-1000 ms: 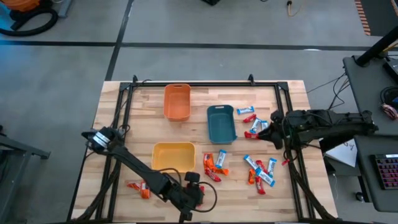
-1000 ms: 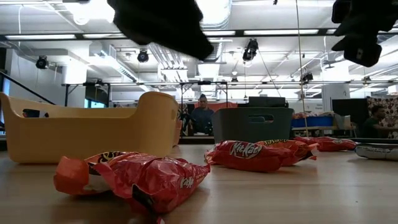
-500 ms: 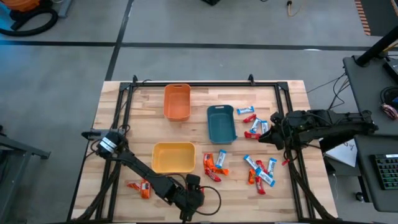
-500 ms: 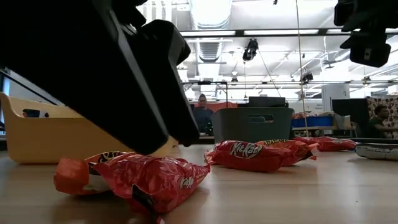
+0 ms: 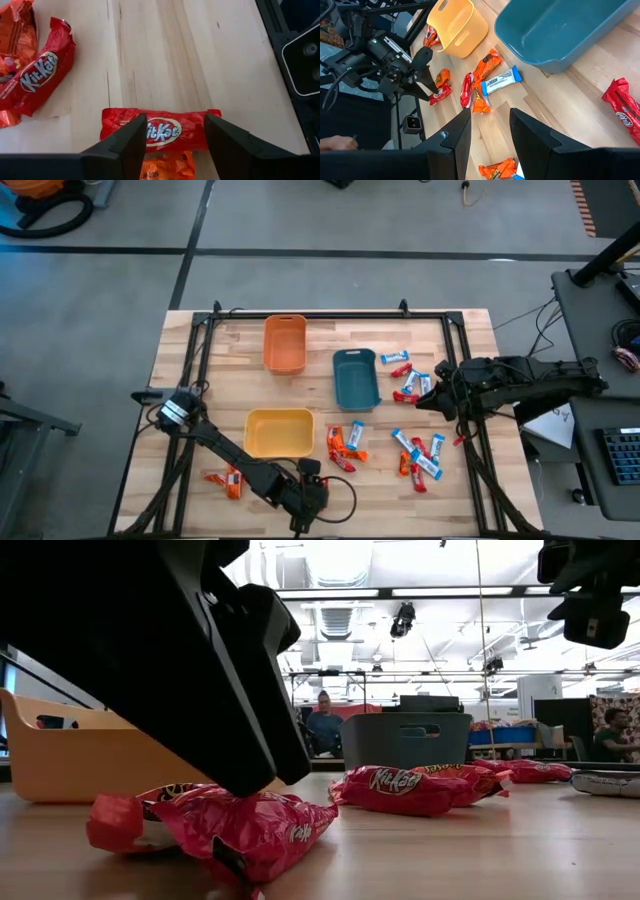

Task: Organize candy in baskets
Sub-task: Put the red chocolate into the orange bin

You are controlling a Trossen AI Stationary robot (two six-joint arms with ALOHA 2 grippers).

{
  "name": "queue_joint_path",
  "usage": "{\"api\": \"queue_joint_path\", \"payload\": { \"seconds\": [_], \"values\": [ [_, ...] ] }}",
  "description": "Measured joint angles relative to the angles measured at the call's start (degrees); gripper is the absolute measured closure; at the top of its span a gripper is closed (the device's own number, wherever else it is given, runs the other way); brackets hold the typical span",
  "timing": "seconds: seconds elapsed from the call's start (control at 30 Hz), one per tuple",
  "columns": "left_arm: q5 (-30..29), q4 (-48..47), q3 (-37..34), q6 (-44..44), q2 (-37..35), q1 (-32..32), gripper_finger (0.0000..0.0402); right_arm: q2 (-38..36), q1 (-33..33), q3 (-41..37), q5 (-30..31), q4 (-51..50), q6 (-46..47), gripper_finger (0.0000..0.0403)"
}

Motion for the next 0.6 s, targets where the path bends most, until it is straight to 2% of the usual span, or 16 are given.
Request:
{"api": "queue_joint_path", "payload": {
  "seconds": [0.4, 0.6],
  "values": [
    [-0.07, -0.48, 2.14, -0.65, 3.19, 0.1, 0.0233, 0.0, 0.0, -0.02, 0.04, 0.07, -0.13, 0.0275],
    [-0.07, -0.76, 2.13, -1.03, 3.28, 0.12, 0.0272, 0.0, 0.0, -0.02, 0.04, 0.07, -0.31, 0.0275]
  ]
}}
